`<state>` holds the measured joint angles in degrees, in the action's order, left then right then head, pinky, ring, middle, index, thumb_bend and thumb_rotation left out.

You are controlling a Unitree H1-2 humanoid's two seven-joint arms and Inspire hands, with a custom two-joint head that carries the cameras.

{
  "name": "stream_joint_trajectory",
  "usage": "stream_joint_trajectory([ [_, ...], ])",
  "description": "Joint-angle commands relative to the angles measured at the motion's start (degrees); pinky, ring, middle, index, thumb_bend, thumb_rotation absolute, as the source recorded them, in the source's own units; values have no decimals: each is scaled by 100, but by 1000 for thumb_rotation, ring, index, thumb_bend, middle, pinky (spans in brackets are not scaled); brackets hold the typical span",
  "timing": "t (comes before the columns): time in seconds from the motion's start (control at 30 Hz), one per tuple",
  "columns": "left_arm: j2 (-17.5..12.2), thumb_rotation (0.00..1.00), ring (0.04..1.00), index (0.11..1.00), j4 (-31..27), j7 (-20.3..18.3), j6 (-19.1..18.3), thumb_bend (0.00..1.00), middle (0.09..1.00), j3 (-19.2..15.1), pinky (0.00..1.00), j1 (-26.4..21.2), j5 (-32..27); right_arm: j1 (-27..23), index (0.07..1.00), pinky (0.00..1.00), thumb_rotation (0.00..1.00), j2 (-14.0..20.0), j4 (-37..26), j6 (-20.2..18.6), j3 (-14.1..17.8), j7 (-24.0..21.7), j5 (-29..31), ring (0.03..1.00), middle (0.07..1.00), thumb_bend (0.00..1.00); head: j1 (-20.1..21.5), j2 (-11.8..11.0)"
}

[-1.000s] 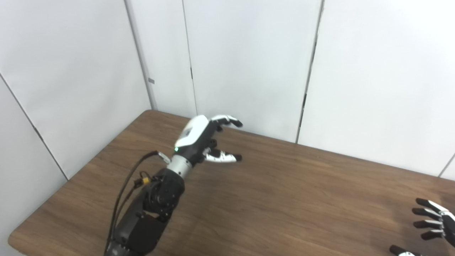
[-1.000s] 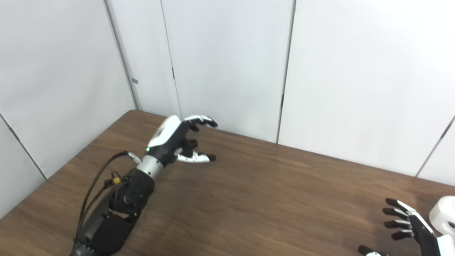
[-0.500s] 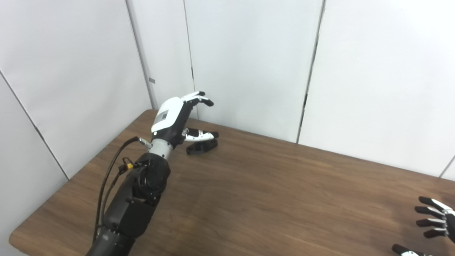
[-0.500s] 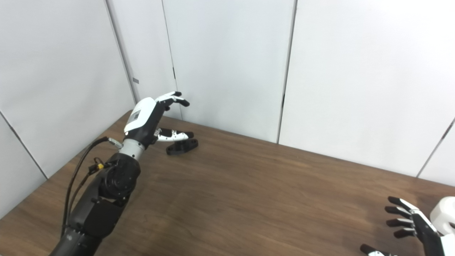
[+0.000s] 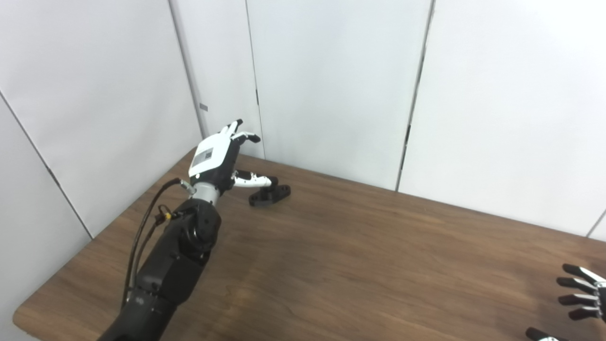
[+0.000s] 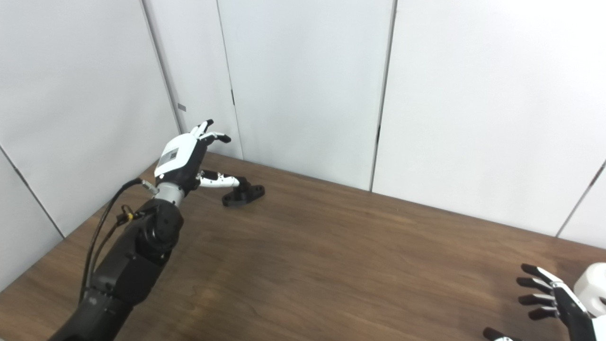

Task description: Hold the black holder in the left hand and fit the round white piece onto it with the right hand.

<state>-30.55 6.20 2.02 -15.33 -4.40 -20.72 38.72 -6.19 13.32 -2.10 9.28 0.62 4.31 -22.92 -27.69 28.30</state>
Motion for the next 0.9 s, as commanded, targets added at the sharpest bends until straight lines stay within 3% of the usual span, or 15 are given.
stream_joint_trajectory([
  [0.0, -274, 428, 1000, 766, -6, 56, -77, 1000, 1000, 37, 971, -317, 155, -109, 778, 493, 28, 127, -243, 68, 59, 22, 5, 603, 709, 683, 6, 26],
  [0.23, -379, 471, 1000, 734, 324, -159, -526, 1000, 1000, 384, 999, -455, 311, -84, 777, 489, 38, 165, -302, 32, 76, 7, -10, 601, 707, 687, 31, 71],
  [0.87, -462, 384, 1000, 714, 1405, -123, -623, 1000, 1000, 909, 1000, -794, 295, -19, 772, 479, 50, 177, -558, -187, 121, -134, 54, 602, 705, 696, 150, 145],
])
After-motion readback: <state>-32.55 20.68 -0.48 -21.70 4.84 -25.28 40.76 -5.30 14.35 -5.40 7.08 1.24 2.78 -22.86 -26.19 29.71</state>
